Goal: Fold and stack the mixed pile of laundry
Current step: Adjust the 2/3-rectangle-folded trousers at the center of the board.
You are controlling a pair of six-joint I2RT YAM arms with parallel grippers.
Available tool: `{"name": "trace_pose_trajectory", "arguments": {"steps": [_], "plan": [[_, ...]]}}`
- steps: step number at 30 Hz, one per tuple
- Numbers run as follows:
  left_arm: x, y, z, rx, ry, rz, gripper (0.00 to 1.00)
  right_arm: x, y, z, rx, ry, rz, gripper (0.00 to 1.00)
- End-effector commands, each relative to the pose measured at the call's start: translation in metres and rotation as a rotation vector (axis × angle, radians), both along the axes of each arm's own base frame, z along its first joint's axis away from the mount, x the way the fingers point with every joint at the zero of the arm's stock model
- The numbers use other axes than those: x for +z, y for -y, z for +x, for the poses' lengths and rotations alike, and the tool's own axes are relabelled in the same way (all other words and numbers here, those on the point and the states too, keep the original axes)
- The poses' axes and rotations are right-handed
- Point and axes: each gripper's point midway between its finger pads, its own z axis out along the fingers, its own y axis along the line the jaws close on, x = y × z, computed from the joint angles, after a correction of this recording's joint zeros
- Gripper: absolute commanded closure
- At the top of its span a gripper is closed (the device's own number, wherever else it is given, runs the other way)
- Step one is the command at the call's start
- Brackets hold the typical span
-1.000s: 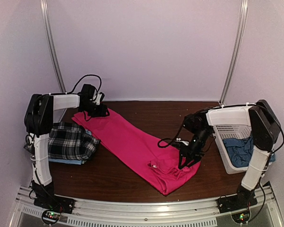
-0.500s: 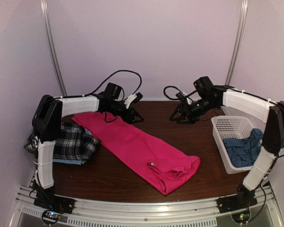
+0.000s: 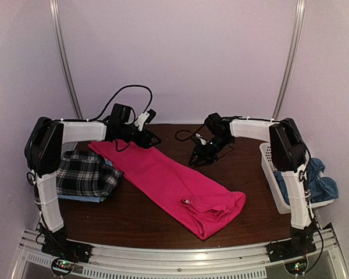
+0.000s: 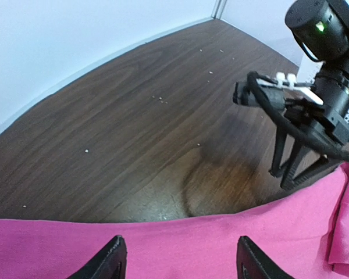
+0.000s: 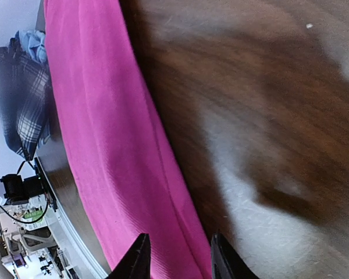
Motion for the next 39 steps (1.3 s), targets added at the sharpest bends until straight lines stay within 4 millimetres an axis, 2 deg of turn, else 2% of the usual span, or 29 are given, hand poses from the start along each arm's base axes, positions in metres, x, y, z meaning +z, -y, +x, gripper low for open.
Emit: {"name": "trace_pose_trajectory", "arguments": {"steps": [1,4,9,14,17,20,22,24,28,34,37,39], "plan": [[0.036,-0.009,0.014,0.066,0.104,-0.037,0.35,0.022,-0.023,-0.032,0.131,-0.003,0.074,0.67],[0.034,-0.016,0.013,0.082,0.091,-0.041,0.34,0.028,-0.033,-0.050,0.182,-0.012,0.118,0.72],[0.026,-0.019,0.010,0.107,0.052,-0.044,0.34,0.029,-0.044,-0.066,0.222,-0.021,0.142,0.78],[0.027,-0.021,0.018,0.247,-0.063,-0.173,0.34,0.033,-0.056,-0.069,0.272,0.093,0.088,0.79],[0.017,-0.024,0.018,0.353,-0.175,-0.225,0.34,0.030,-0.057,-0.067,0.294,0.188,0.003,0.78],[0.003,-0.023,0.014,0.416,-0.243,-0.172,0.33,0.019,-0.054,-0.067,0.316,0.288,-0.118,0.77],[-0.018,-0.026,0.007,0.466,-0.313,-0.081,0.32,0.010,-0.054,-0.069,0.344,0.336,-0.183,0.77],[-0.030,-0.028,0.005,0.502,-0.355,-0.033,0.32,0.000,-0.052,-0.070,0.361,0.365,-0.244,0.78],[-0.040,-0.029,0.003,0.540,-0.388,0.013,0.30,-0.013,-0.047,-0.071,0.380,0.420,-0.359,0.78],[-0.049,-0.008,-0.004,0.495,-0.406,0.076,0.28,-0.027,-0.053,-0.079,0.455,0.479,-0.458,0.78],[-0.065,-0.010,-0.006,0.504,-0.448,0.136,0.32,-0.033,-0.054,-0.085,0.488,0.494,-0.503,0.78],[-0.078,-0.014,-0.008,0.516,-0.470,0.192,0.39,-0.031,-0.055,-0.085,0.490,0.514,-0.517,0.78]]}}
